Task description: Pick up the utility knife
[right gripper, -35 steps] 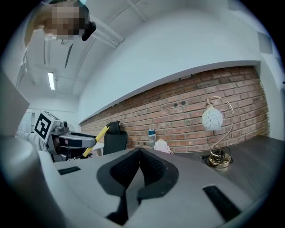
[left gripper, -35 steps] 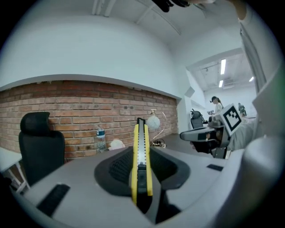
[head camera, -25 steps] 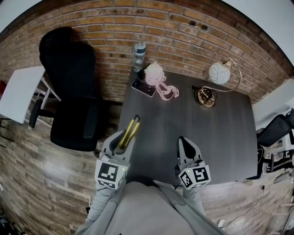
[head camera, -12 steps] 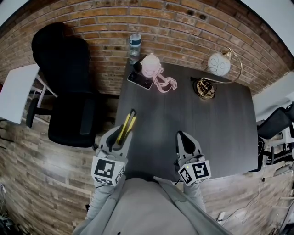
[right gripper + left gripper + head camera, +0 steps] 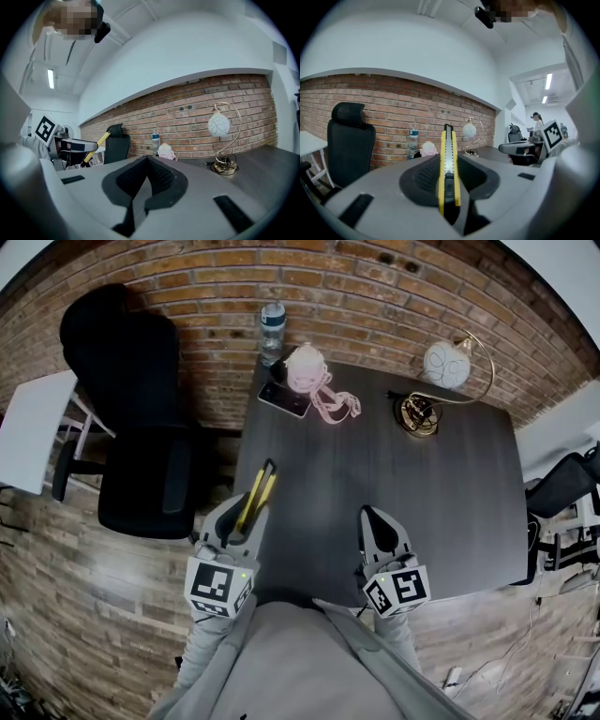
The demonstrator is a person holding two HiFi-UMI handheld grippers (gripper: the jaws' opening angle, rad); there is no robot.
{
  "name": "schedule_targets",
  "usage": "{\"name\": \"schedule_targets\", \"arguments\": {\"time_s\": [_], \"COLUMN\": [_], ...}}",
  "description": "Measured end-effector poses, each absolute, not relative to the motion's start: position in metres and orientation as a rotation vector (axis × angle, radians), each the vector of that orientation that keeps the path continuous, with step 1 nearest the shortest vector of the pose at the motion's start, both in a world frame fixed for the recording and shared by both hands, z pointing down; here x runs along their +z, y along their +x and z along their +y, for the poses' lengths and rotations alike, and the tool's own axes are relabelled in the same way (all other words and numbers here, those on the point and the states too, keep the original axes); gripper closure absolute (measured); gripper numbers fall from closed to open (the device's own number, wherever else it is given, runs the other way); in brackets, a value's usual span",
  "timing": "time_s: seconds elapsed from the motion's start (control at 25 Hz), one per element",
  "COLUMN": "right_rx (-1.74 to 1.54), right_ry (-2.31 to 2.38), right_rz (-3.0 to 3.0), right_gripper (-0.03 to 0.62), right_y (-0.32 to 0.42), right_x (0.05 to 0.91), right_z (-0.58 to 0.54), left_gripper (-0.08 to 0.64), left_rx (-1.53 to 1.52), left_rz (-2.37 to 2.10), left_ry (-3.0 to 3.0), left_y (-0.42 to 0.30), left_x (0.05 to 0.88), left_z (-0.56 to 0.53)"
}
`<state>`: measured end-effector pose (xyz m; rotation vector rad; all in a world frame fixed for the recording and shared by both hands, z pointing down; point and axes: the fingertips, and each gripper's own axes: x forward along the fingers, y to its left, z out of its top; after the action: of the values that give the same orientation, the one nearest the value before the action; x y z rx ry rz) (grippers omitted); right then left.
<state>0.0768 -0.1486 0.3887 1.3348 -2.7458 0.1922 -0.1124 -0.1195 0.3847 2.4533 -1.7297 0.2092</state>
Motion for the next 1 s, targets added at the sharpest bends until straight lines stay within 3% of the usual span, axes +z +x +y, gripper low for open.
{"name": "schedule_targets", "arguments": {"time_s": [1.0], "right_rx": [0.227], "right_ry": [1.38], "right_rz": [-2.719], "right_gripper": [0.574], "right_y": [0.075], "right_x": [0.394], "right_z": [-0.135], "left_gripper": [0.436], "left_rx": [0.21], "left_rz": [-1.701], "left_ry": [2.468], "left_y": [-0.117], "left_x": [0.388], "left_z": [-0.109]}}
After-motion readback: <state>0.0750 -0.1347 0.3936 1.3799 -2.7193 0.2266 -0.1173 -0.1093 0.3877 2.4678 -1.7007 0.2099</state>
